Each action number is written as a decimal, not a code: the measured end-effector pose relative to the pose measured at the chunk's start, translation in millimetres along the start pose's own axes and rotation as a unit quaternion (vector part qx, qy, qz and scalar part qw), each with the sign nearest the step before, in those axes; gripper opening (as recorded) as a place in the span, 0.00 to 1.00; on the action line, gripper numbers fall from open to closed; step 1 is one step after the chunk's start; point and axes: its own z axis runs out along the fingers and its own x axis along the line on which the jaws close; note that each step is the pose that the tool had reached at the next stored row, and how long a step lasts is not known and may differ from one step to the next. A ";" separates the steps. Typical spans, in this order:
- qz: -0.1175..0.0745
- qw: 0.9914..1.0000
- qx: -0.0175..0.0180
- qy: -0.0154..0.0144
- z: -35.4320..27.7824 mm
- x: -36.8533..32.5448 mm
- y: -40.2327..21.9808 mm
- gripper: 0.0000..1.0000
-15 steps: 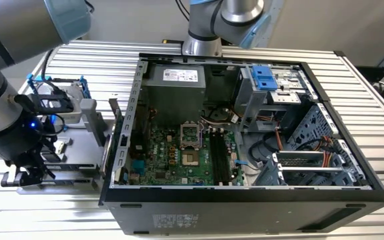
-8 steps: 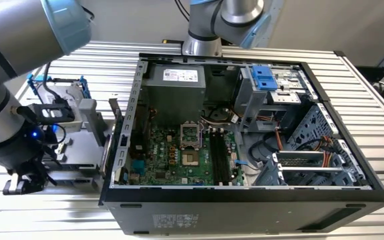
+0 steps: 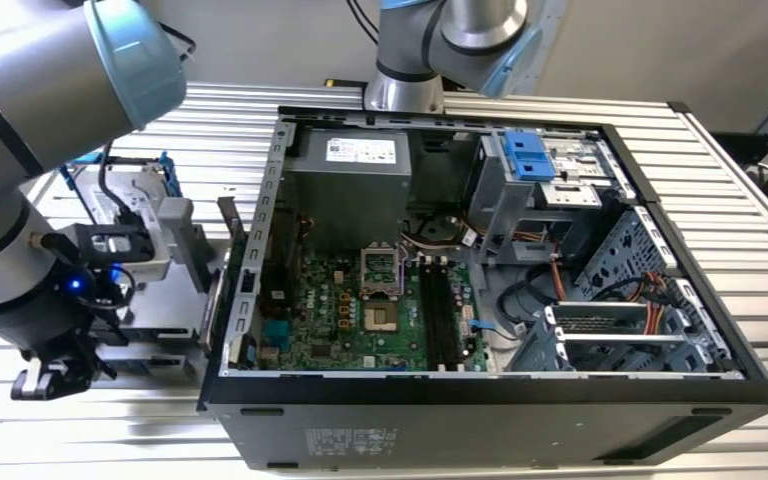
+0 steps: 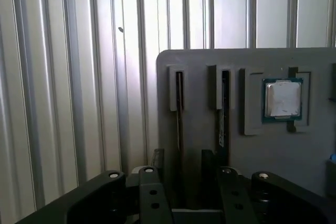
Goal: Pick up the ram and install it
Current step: 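Pick up the ram and move it above insertion slot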
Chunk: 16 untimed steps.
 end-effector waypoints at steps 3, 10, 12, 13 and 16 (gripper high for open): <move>0.000 1.000 0.000 0.000 2.7 0.2 0.0 1.00; 0.000 1.000 0.000 0.000 8.4 0.6 0.0 1.00; 0.000 1.000 0.000 0.000 8.5 0.6 0.0 1.00; 0.000 1.000 0.000 0.000 8.5 0.6 0.0 1.00; 0.000 1.000 0.000 0.000 8.5 0.6 0.0 0.00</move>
